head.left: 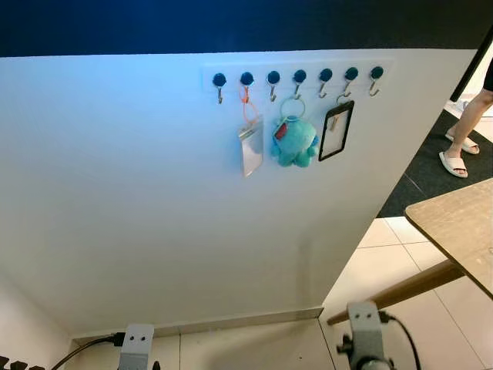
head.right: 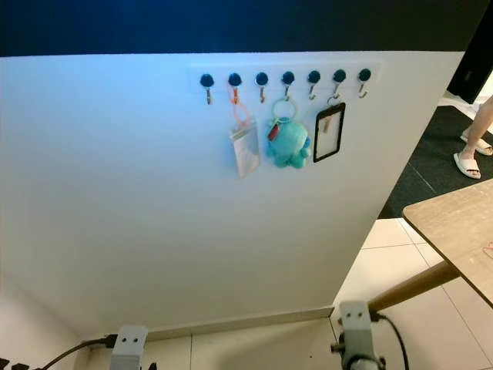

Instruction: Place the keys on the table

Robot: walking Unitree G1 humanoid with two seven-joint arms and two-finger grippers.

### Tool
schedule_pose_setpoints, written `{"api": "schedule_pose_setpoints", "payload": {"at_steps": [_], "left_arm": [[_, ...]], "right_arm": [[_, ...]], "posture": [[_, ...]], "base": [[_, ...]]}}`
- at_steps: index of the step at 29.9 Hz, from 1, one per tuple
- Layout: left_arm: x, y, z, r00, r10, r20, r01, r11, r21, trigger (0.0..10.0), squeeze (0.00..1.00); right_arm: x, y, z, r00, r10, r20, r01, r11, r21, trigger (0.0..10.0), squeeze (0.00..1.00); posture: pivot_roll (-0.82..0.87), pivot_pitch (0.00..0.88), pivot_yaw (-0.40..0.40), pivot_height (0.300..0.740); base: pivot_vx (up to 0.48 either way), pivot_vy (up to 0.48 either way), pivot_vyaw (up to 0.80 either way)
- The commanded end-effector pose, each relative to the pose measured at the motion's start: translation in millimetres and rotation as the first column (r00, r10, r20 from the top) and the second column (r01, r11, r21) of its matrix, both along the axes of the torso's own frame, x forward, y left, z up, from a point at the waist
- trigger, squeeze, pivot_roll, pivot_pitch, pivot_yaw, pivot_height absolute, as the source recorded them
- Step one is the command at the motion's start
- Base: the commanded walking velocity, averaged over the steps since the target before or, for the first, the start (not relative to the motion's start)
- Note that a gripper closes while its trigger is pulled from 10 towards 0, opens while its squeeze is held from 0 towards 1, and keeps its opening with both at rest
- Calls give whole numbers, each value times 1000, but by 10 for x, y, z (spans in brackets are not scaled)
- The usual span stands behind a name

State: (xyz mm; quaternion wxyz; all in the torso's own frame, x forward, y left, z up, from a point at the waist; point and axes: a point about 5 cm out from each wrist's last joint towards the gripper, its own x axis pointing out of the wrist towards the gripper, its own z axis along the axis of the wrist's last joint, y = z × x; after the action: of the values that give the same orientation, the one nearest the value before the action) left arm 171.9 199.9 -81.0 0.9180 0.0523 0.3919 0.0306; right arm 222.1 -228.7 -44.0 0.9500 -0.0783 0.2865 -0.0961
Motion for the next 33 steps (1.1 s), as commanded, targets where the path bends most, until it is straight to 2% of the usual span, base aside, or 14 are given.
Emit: {"api": "schedule_pose_setpoints", "payload": {"at_steps": [1,3,7,11,15,17,22,23,25,28,29,30,31,33], "left_arm": [[39,26,36,999,-1,39,1,1000,-4,10000,0],[185,-6,144,989,-25,148,29,999,-21,10000,0],[297,-57,240,970,-51,239,65,996,-53,10000,0],[491,-295,460,895,-143,422,218,967,-134,10000,0],[620,-498,695,793,-243,559,358,928,-104,10000,0],[633,-529,736,772,-259,580,379,921,-92,10000,0],[776,-712,1183,561,-342,754,482,875,39,10000,0],[776,-712,1183,561,-342,754,482,875,39,10000,0],[801,-771,1400,472,-345,812,524,850,56,10000,0],[813,-792,1550,424,-335,842,540,839,62,10000,0],[818,-812,1634,395,-336,855,553,830,70,10000,0],[818,-812,1634,395,-336,855,553,830,70,10000,0],[819,-855,1763,351,-341,872,575,814,87,10000,0],[828,-894,1857,318,-339,885,583,807,100,10000,0]], "right_arm": [[81,-67,100,997,-34,75,34,999,-3,10000,0],[268,-131,300,977,-72,201,71,997,11,10000,0],[423,-176,482,948,-102,300,99,995,26,10000,0],[843,-60,1058,807,-99,582,30,991,127,10000,0],[1067,246,1534,656,82,750,-149,989,23,10000,0],[1083,290,1590,634,104,766,-166,986,4,10000,0],[1096,639,1900,480,201,854,-292,954,-60,10000,0],[1096,639,1900,480,201,854,-292,954,-60,10000,0],[1034,781,1936,435,229,871,-361,930,-65,10000,0],[1002,825,1965,414,229,881,-386,921,-58,10000,0],[985,849,1991,399,223,890,-397,916,-52,10000,812],[985,849,1991,399,223,890,-397,916,-52,10000,812],[956,897,2036,373,222,901,-413,909,-53,10000,1000],[950,929,2061,364,217,906,-419,907,-49,10000,1000]], "posture": [[19,60,6,740],[19,62,6,740],[24,64,5,740],[25,56,5,740],[24,52,4,740],[24,52,4,740],[35,50,-10,740],[35,50,-10,740],[36,51,-9,740],[35,51,-5,740],[34,50,-2,740],[34,50,-2,740],[32,49,0,740],[32,49,2,740]], "base": [[0,0,0],[0,0,0],[0,0,0],[0,0,0],[0,0,0],[0,0,0],[0,0,0],[0,0,0],[0,0,0],[0,0,0],[0,0,0],[0,0,0],[0,0,0],[0,0,0]]}}
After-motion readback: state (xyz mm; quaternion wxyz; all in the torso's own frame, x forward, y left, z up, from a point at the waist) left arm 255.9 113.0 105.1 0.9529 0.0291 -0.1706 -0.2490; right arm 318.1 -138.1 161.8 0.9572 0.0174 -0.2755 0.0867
